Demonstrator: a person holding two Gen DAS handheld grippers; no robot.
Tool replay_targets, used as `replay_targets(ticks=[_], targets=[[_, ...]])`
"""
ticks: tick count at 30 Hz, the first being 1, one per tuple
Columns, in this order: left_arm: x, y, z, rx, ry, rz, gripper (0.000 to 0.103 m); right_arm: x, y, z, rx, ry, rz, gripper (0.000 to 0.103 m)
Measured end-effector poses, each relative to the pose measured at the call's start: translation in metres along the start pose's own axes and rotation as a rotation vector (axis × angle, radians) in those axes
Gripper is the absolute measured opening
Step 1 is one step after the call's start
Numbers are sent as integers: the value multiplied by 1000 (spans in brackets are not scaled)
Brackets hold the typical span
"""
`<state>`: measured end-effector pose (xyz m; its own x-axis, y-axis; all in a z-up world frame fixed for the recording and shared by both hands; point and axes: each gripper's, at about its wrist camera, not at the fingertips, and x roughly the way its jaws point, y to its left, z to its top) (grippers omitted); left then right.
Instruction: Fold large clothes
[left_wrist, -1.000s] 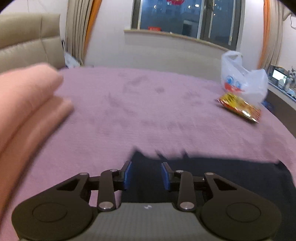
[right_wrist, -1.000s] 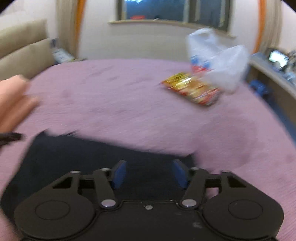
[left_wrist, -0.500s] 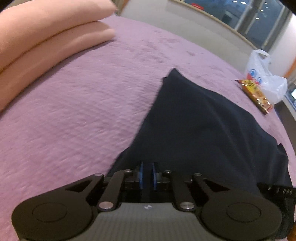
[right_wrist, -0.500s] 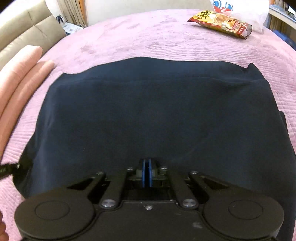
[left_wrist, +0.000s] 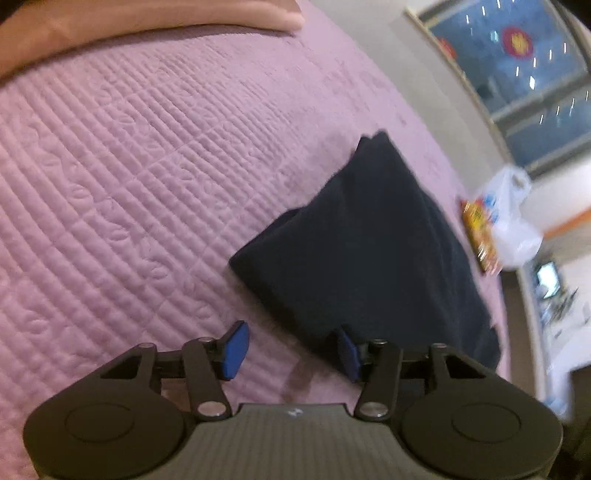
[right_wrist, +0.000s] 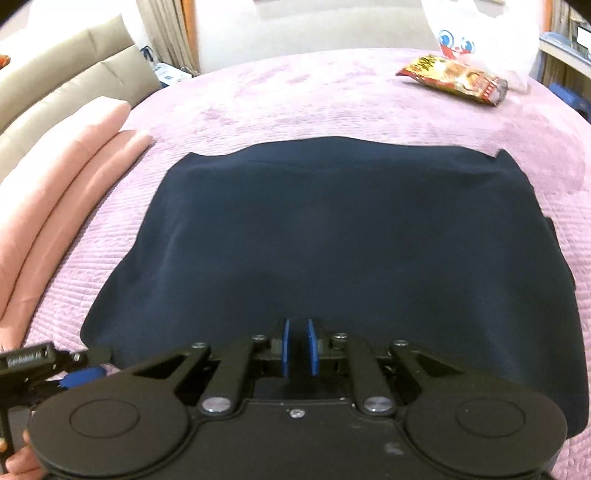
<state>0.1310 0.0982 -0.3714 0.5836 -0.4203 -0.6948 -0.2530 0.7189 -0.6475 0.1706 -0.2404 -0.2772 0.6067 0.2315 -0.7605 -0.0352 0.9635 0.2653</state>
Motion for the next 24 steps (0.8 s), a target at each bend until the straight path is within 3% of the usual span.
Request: replay_targets(ticks=[9,15,20,21,23,24], targets=[[32,-6,11,-79,-88,-128,80,24,15,-6,2,-38,-54,13],[52,-17,18,-86,-131,-154,80,39,10,-10,11,-26,-55,13],[63,-25,26,-70,-139,-167,79,22,19,1,-13,-41,-86,13],[64,-25,26,-69,-141,-163,76,18,20,2,-8,-63,-90,13],[66,-28,26,-56,-143,-133,55,15,18,2,11,-93,-102,13],[68,-29,26,-50,-132,-118,21,21,16,0,24,-76,-106,13]])
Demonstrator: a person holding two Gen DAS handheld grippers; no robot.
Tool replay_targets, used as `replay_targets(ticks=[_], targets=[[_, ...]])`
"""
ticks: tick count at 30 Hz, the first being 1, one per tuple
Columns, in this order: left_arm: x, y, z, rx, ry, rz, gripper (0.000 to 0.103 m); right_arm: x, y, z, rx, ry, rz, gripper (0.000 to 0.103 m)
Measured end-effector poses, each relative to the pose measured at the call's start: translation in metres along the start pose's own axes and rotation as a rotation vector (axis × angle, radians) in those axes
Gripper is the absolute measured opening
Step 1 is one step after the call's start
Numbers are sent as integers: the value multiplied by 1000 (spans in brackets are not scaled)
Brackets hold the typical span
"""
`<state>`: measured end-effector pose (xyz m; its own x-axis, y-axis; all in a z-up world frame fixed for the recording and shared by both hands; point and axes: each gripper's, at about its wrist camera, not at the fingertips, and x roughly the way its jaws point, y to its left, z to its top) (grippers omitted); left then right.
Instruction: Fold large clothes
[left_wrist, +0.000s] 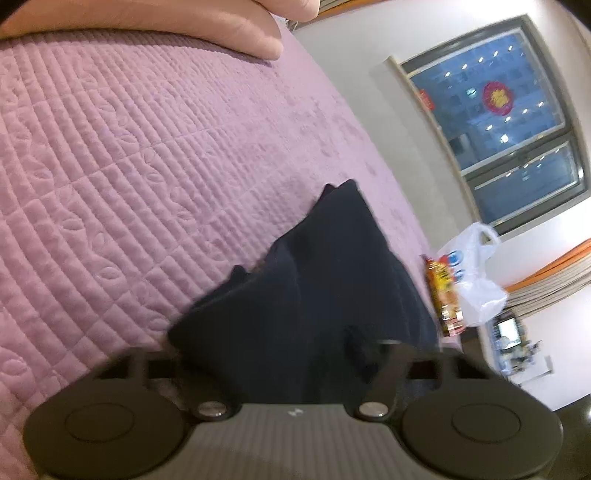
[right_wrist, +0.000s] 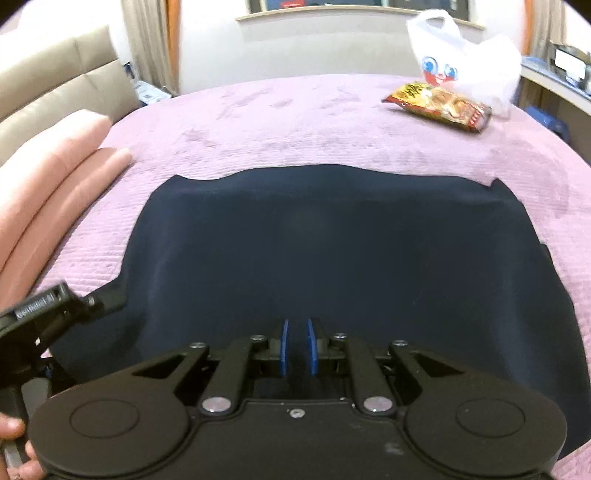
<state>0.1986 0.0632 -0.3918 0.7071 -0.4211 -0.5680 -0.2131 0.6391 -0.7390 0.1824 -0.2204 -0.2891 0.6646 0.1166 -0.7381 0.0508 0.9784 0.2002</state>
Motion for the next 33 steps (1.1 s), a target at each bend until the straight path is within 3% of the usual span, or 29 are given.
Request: replay_targets(ticks=[1,4,9,11,16,20,24,27,29,31,33], targets=[[4,1,0,-4,22,-8,13,11,-2,-5,10,47,-7,13],[0,-6,-4,25,-9,-16,12,21,-7,-24,10,-4,10,12],[-25,-82,-12,274,-56,-155,12,21,-36,-24,155,-2,118,12],[-31,-126,-23,381,-49,-251,12,21,-43,-24,171,0,148,12],[-14,-224,-82,645,77,-433,12,20,-86,-20,362,29,282,9],[7,-252,-121,695,200,-535,12,-17,-149,-17,503,-52,252,17],[39,-261,-155,713,289,-534,12,-45,-219,-20,539,-84,108,18],[71,-257,-190,731,406,-519,12,-48,-254,-18,445,-59,-18,18],[86,-257,-222,833,432,-454,12,-49,-273,-13,378,-49,-58,22],[95,-250,-237,869,442,-395,12,-47,-285,3,310,-46,-66,40],[97,-243,-240,861,440,-372,12,-48,-291,26,262,-65,-21,69]])
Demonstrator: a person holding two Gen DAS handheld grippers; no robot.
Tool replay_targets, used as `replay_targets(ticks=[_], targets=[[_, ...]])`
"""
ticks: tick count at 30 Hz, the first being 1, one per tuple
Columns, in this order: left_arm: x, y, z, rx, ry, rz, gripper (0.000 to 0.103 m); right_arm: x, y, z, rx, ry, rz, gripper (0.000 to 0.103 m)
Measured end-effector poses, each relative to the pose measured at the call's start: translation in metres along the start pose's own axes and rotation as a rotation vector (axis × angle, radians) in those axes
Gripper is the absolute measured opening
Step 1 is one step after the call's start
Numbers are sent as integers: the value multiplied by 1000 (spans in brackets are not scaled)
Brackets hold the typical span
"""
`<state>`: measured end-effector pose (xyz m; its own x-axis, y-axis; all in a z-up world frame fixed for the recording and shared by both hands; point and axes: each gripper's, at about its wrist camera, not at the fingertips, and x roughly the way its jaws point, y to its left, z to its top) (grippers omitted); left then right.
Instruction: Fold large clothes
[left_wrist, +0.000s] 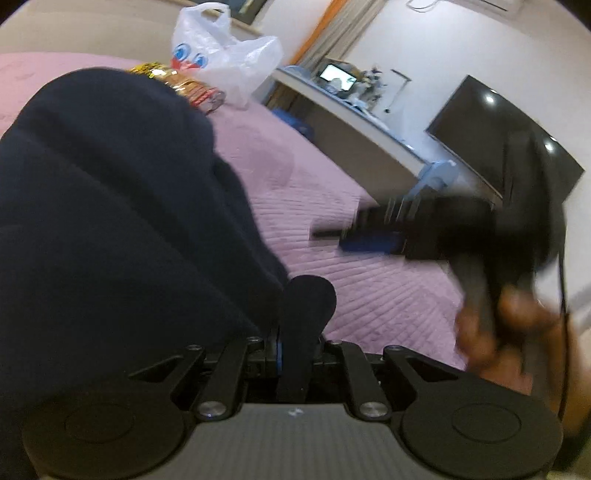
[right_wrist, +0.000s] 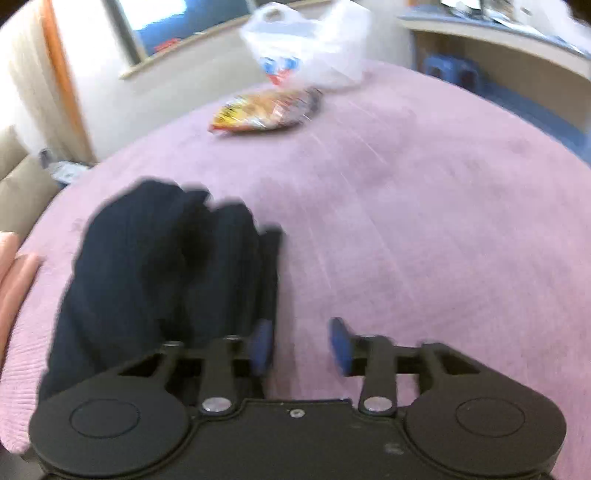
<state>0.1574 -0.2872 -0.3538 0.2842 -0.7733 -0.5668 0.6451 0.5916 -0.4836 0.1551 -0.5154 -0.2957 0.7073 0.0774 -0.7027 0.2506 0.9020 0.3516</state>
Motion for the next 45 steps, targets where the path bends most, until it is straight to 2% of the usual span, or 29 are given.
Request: replay_targets(ticks=[2,6,11,13,14,15,17,18,22,24,25,27,29,32,33,34,36,38,39,40,42,43,45], targets=[[-3,-1,-1,11,1,16,12,4,5,27,-53,-13,103,82],[-4,-9,0,21,12,31,11,42,33,66,-80,112,356,81],[-1,-20,5,11,6,39,11,104,36,78,43,245,422,82],[-1,-19,5,14,7,45,11,117,37,74,100,288,519,81],[-5,-19,5,13,5,47,11,118,39,74,112,289,528,72],[-5,-19,5,13,1,50,11,117,40,73,116,274,517,49],[-7,-21,7,17,-2,48,11,108,35,78,162,253,522,29],[-9,-24,9,24,-3,37,11,101,33,82,177,236,522,27],[-17,-48,15,116,-5,-33,11,47,38,103,21,85,439,27],[-11,-53,15,135,9,-53,12,36,34,105,-37,62,403,27],[-2,-48,12,107,31,-56,11,41,29,106,-63,79,369,28],[19,-34,1,74,88,-28,11,75,13,98,-34,160,303,40],[33,-30,-13,104,140,14,11,110,-3,83,26,243,301,47],[24,-36,-17,114,161,-20,17,103,-16,81,121,227,329,52],[19,-36,-19,107,178,-36,18,93,-20,82,137,210,315,67],[12,-36,-22,108,200,-51,18,83,-24,84,141,188,282,74],[-6,-36,-20,119,211,-63,18,60,-30,90,112,136,232,76],[-31,-36,-11,142,179,-36,18,38,-24,98,31,89,189,73],[-46,-33,-2,144,139,-19,18,28,-15,101,-21,68,182,69],[-56,-29,6,135,105,-4,18,19,-1,103,-85,42,187,64],[-69,-13,20,97,31,42,18,14,29,103,-206,9,217,40],[-68,1,23,73,12,64,18,14,46,102,-272,-2,237,38],[-58,23,25,23,25,112,17,26,78,96,-376,-13,278,31]])
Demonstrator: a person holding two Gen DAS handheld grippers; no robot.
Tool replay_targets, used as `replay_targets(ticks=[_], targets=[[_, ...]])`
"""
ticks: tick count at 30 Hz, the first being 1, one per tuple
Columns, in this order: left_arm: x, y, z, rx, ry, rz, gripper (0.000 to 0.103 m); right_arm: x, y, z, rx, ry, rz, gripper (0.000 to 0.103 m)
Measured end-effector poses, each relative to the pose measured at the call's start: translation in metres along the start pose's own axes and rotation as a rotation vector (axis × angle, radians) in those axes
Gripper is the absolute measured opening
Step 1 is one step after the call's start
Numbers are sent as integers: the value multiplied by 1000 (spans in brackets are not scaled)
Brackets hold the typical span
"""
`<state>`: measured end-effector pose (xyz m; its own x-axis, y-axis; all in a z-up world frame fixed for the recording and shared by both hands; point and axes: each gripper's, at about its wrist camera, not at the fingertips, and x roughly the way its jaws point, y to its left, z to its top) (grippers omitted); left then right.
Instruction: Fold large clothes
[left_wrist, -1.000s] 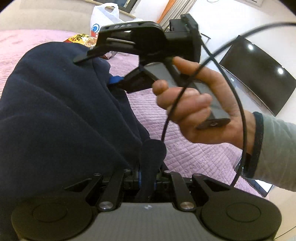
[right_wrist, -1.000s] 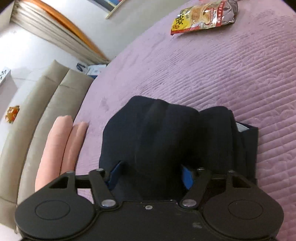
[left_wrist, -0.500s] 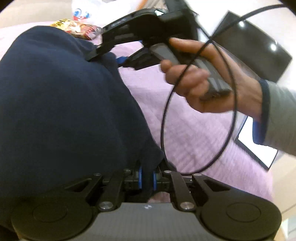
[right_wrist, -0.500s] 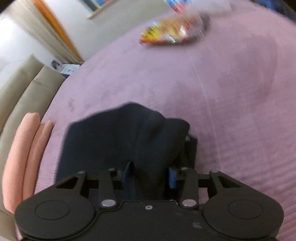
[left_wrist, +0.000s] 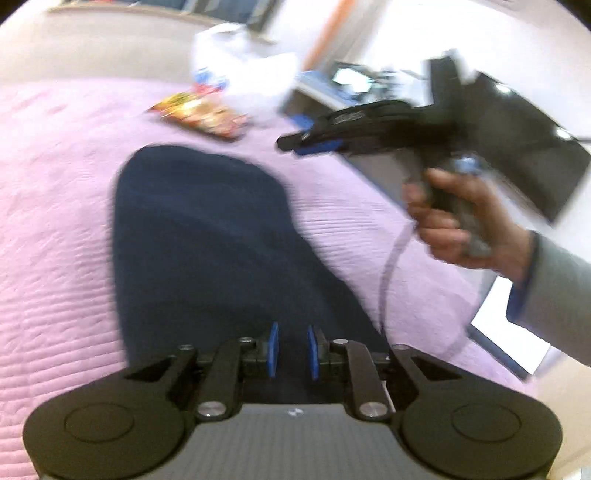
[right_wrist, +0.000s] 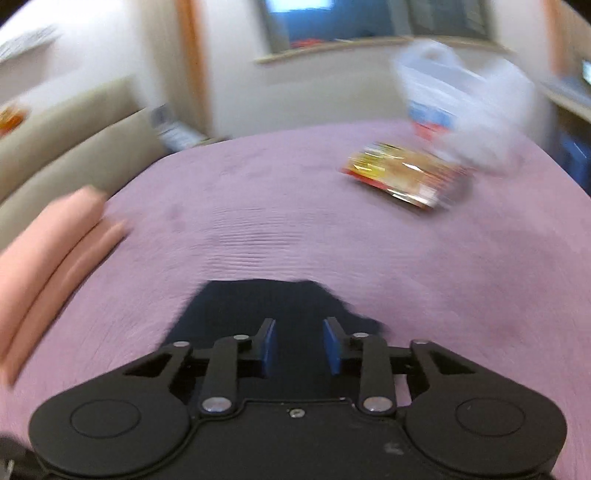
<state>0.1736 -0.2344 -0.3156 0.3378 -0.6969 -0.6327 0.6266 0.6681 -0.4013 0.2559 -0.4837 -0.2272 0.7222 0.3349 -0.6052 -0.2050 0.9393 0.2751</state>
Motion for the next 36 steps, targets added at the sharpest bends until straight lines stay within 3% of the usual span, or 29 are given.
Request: replay_targets(ticks=[2,3,5,6,8,10,14,18,21,25,27,29,30,33,36], targets=[[12,11,-8,-7,20,-48,17,31,22,1,-75,35,16,28],[19,17,-13,-12,32,-65,17,52,28,-2,-103,81,20,22],[28,17,-20,-7,44,-61,11,87,32,-12,-181,145,-78,5],[28,18,-22,-2,42,-54,5,97,30,-20,-220,147,-133,4],[26,22,-24,-36,46,-67,3,103,19,-28,-235,135,-253,4],[19,26,-23,-56,57,-82,3,94,-2,-28,-161,149,-299,4],[4,31,-21,-47,92,-69,3,50,1,-22,-130,112,-272,16],[9,28,-29,-51,137,-50,3,3,36,-24,-114,70,-64,16],[11,20,-34,-29,163,-29,4,2,58,-52,-95,142,-13,16],[11,18,-40,-8,205,0,7,18,53,-109,-29,281,-109,10],[9,21,-48,3,230,34,11,7,47,-125,15,278,-137,9],[-3,24,-54,-6,237,18,11,-6,46,-131,63,280,-177,10],[-10,25,-54,-19,229,-4,11,-10,45,-132,84,284,-191,18],[-36,25,-43,-37,171,-51,15,-42,62,-134,103,248,-164,20],[-52,26,-26,-41,101,-50,21,-53,81,-137,107,243,-136,19]])
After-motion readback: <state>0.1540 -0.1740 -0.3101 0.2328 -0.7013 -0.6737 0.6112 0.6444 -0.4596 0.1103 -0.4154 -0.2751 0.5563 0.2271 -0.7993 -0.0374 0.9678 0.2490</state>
